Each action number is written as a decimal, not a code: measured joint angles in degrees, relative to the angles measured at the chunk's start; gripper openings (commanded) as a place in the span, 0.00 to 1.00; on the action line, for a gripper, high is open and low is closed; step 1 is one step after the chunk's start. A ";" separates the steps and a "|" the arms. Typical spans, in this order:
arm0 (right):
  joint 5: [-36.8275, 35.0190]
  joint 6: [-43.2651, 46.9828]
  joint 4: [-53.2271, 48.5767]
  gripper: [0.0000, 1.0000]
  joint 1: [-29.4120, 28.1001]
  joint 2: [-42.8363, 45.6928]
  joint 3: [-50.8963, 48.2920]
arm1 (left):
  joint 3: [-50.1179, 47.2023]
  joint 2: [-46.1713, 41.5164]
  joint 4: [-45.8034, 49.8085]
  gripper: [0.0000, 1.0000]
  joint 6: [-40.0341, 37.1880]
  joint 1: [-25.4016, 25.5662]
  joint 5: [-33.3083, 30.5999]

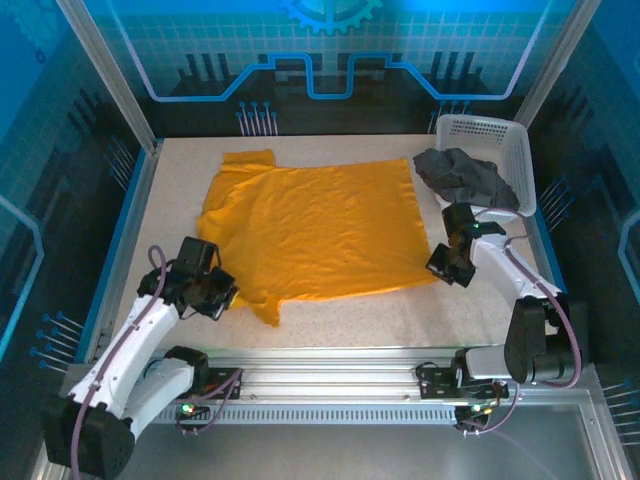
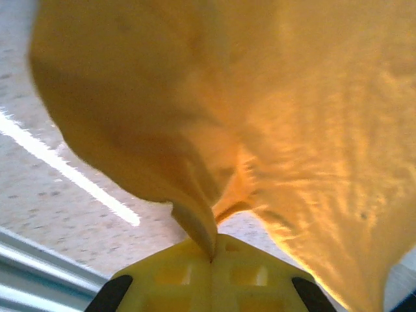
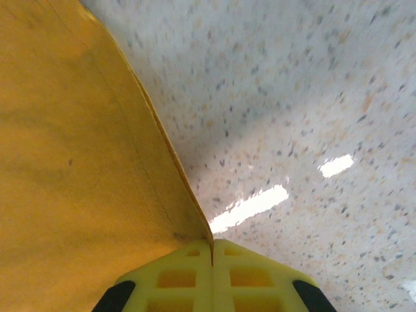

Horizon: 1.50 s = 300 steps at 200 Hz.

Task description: Fold and stack the t-shirts

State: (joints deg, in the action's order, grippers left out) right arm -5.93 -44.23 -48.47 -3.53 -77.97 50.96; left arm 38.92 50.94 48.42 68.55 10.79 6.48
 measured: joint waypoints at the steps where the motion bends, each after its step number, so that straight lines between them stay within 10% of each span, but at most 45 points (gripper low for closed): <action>1: -0.04 0.04 0.00 0.00 0.11 0.00 0.07 | 0.07 0.15 -0.09 0.00 -0.02 0.00 0.04; 127: 3.34 4.85 0.00 0.00 3.80 -5.29 2.56 | 0.39 7.43 -7.43 0.00 -0.98 0.63 1.36; 300: 5.07 -5.53 -1.75 0.00 4.33 -21.24 25.53 | 23.30 29.20 -18.82 0.00 -13.00 -12.13 -3.23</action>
State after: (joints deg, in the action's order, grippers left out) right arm -0.86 -49.76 -50.22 0.80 -99.22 76.49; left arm 62.22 80.14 29.61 55.55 -1.34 3.25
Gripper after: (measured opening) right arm 0.065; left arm 0.053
